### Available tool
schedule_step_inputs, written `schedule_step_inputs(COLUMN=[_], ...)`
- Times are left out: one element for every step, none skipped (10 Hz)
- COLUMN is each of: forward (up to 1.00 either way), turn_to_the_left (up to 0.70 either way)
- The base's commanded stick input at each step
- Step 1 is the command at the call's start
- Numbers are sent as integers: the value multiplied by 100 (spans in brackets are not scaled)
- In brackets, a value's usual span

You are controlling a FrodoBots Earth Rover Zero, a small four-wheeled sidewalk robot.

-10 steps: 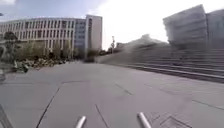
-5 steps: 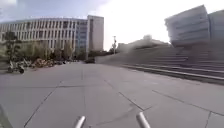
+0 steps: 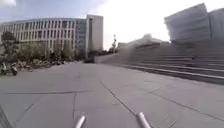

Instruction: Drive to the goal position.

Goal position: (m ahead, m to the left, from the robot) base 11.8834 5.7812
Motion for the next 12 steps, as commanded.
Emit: schedule_step_inputs(forward=[100, 100, 100, 100, 100, 100, 100, 100, 100, 100, 100, 100], turn_to_the_left=[0, 14, 27, 27, 26, 0, 0, 0, 0, 0, 0, 0])
